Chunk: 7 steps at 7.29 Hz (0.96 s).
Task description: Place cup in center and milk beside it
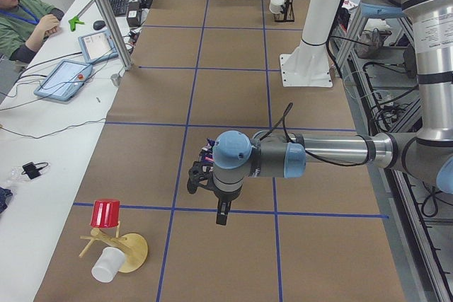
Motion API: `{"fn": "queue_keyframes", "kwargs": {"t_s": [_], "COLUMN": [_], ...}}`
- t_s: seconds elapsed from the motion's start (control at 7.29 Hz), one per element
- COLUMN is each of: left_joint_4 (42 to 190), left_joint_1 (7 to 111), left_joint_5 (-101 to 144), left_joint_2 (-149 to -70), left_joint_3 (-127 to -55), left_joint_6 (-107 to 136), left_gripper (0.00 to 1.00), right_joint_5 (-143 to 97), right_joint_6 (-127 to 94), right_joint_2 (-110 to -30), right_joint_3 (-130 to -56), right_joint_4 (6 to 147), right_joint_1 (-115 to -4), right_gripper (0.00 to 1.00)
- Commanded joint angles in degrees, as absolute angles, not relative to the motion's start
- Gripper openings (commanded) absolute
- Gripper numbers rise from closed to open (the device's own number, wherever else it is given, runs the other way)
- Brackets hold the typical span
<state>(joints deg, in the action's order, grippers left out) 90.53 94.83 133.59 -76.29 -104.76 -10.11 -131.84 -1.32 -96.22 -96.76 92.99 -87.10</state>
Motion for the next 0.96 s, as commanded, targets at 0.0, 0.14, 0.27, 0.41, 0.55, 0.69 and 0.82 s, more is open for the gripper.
{"fn": "queue_keyframes", "kwargs": {"t_s": [0.0,0.14,0.27,0.41,0.55,0.69,0.82], "left_joint_4": [90.44,90.53,90.61,92.27,94.03,96.74,98.42], "left_joint_1": [94.75,94.75,94.75,94.75,94.75,94.92,94.92], "left_joint_5": [133.59,133.59,133.59,133.42,132.90,132.98,133.15], "left_joint_2": [-76.29,-76.29,-76.38,-76.38,-77.51,-78.91,-79.19], "left_joint_3": [-104.94,-105.20,-105.90,-107.39,-107.49,-107.23,-107.23], "left_joint_6": [-9.93,-10.02,-10.11,-10.02,-10.02,-10.11,-9.93], "left_gripper": [0.99,0.99,0.99,0.99,0.99,0.99,0.99], "right_joint_5": [-131.84,-131.92,-132.01,-132.10,-131.40,-131.05,-131.13], "right_joint_6": [-1.32,-1.32,-1.32,-1.32,-0.97,-0.88,-1.31], "right_joint_2": [-96.24,-96.15,-95.98,-96.06,-95.28,-94.58,-92.31], "right_joint_3": [-96.77,-96.77,-97.46,-99.91,-100.02,-100.19,-100.89], "right_joint_4": [92.99,92.99,92.99,92.99,92.99,92.99,92.99], "right_joint_1": [-87.10,-87.10,-87.10,-87.27,-87.19,-87.27,-87.28], "right_gripper": [1.00,1.00,1.00,1.00,1.00,1.00,1.00]}}
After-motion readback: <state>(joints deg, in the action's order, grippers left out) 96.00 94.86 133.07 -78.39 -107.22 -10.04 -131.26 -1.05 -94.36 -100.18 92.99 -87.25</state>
